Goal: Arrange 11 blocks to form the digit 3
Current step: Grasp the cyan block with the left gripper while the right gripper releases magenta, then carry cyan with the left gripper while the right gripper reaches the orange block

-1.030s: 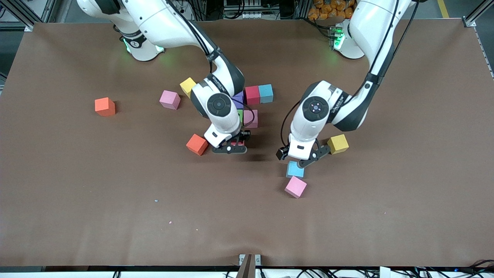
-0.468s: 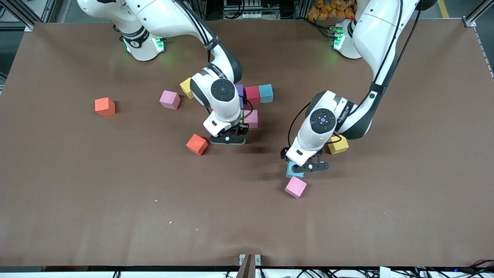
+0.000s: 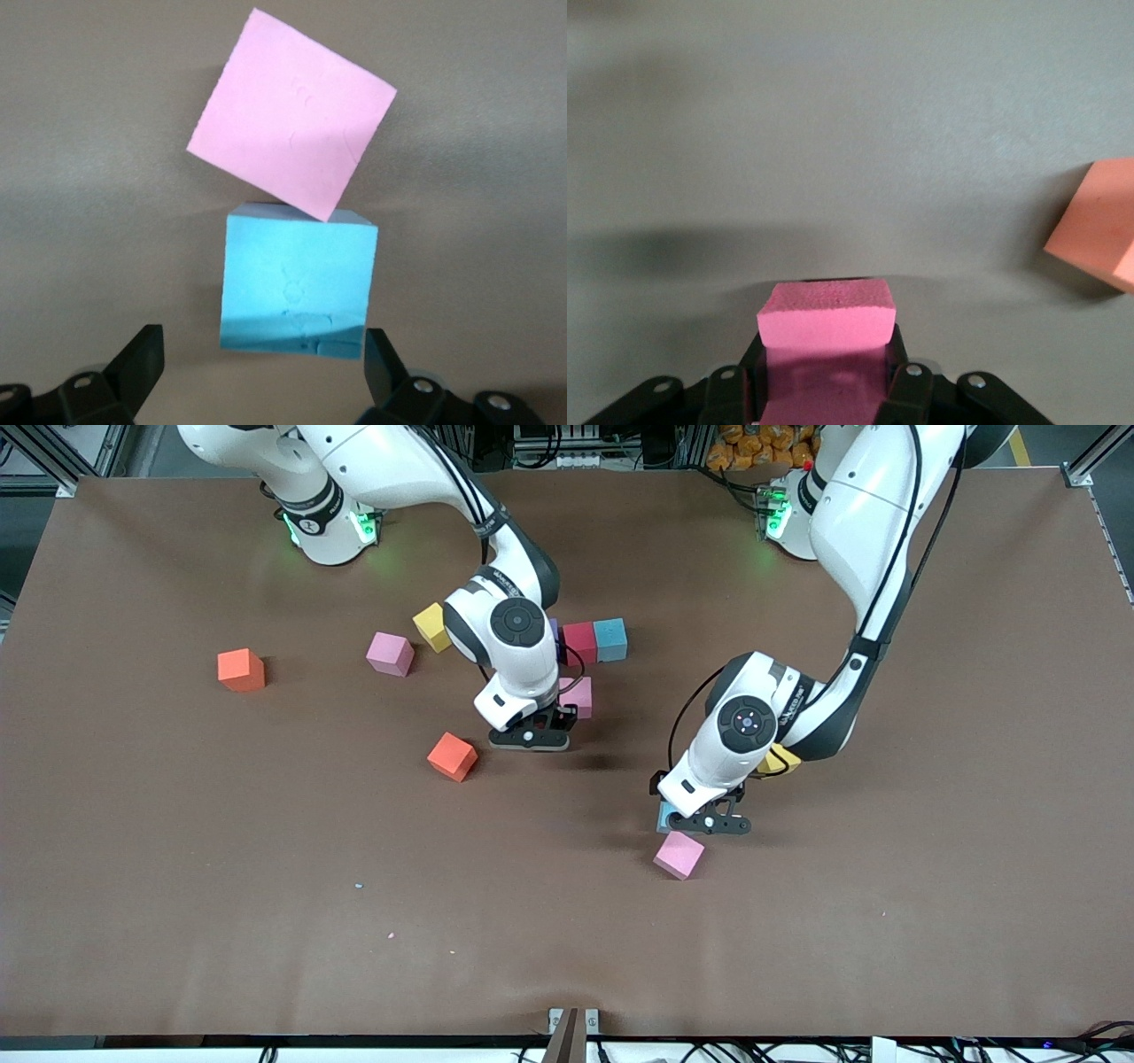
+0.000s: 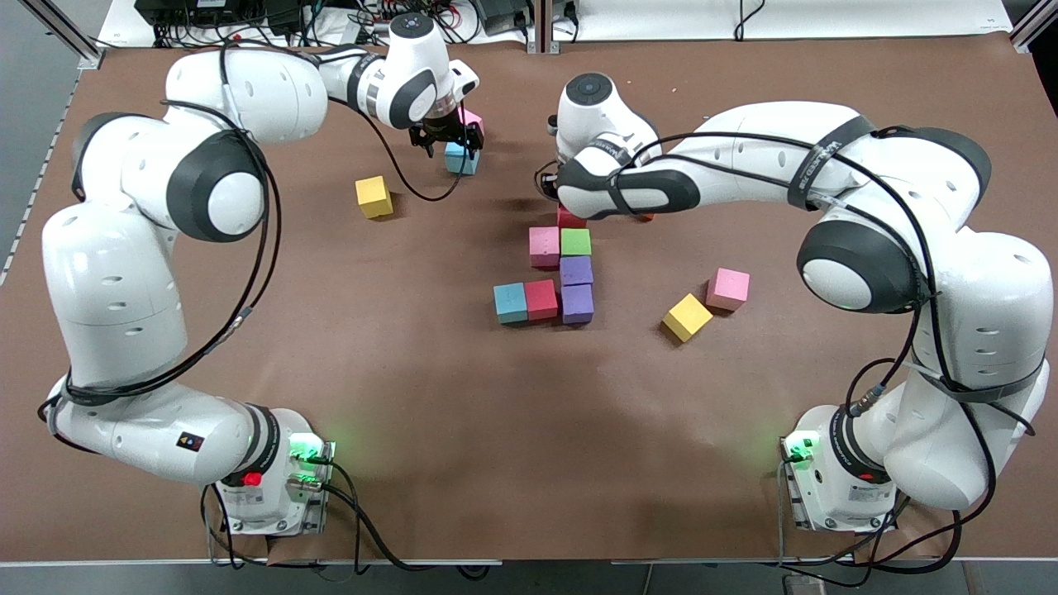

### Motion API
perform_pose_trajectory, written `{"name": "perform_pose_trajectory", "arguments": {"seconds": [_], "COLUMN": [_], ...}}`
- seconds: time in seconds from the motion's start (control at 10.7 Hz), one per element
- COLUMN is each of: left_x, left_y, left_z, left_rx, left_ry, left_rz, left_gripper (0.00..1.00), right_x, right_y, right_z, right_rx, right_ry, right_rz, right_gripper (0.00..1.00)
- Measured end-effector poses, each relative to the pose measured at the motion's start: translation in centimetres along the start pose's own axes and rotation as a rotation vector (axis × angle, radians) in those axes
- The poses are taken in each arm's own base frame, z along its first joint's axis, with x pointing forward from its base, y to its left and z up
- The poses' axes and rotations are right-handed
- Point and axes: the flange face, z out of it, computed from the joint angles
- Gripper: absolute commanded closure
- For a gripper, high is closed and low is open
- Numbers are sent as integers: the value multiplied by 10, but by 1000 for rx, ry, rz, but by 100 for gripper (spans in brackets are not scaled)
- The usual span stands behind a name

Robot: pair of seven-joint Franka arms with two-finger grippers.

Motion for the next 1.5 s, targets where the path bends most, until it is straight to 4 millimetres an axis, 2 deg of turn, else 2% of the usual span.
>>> {"name": "perform_pose_trajectory", "arguments": {"seconds": [0.66,0.75,0.84,1.12,1.22,1.31,1.4,1.5], "left_x": [12,14,15,17,18,19,20,20], "left_y": [2,3,5,8,9,8,5,6], "left_z": [15,19,22,22,21,20,20,20], "left_rx": [-9,-10,-11,16,28,29,29,27], "left_ry": [1,0,-1,31,43,48,49,48], "left_rz": [-5,-6,-5,40,56,55,22,-55], "left_gripper": [0,19,32,91,98,98,98,97], "right_x": [-11,-14,-15,-15,-15,-15,-16,-16], "right_y": [0,-2,-3,-3,-3,-2,-2,-2], "right_z": [8,9,9,10,11,12,12,13], "right_rx": [-23,-23,-23,-23,-23,-23,-25,-26], "right_ry": [-2,-3,-2,-1,0,0,1,3], "right_rz": [-24,-28,-31,-31,-31,-31,-33,-36], "right_gripper": [98,98,97,93,89,76,55,7]}}
